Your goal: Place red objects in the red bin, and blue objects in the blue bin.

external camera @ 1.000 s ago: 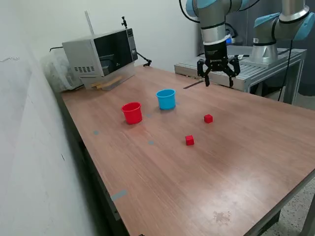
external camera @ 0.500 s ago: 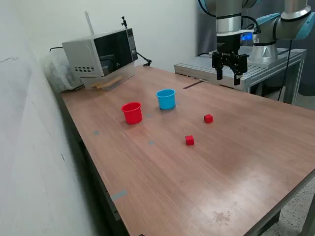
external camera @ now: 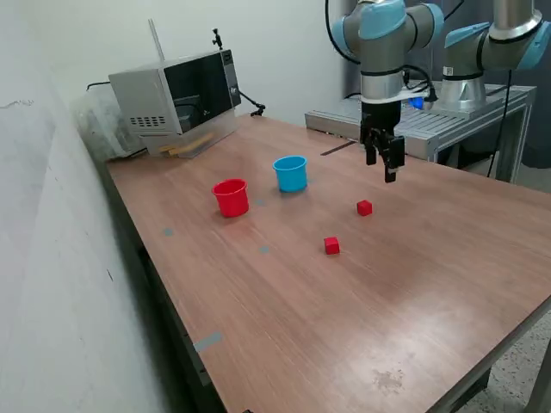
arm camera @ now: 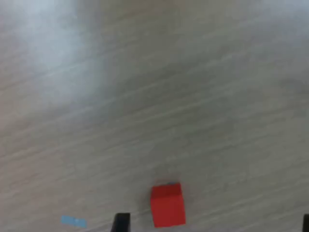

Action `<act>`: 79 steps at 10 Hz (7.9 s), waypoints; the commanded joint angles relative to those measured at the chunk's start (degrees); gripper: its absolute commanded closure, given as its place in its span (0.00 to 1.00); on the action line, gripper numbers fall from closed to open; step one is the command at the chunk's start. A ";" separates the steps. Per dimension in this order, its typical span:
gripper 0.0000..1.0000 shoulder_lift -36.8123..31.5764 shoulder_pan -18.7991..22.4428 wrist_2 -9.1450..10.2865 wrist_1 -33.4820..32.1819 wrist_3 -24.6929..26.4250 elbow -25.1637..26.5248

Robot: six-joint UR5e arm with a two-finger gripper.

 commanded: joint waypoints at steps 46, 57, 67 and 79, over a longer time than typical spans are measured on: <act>1.00 11.78 -20.21 -2.75 -2.08 -28.64 -24.41; 1.00 18.82 -20.82 -3.10 -2.16 -28.46 -31.27; 0.00 15.40 -13.28 -1.18 0.62 -56.11 -27.41; 0.00 8.09 -2.54 2.97 4.87 -91.19 -17.91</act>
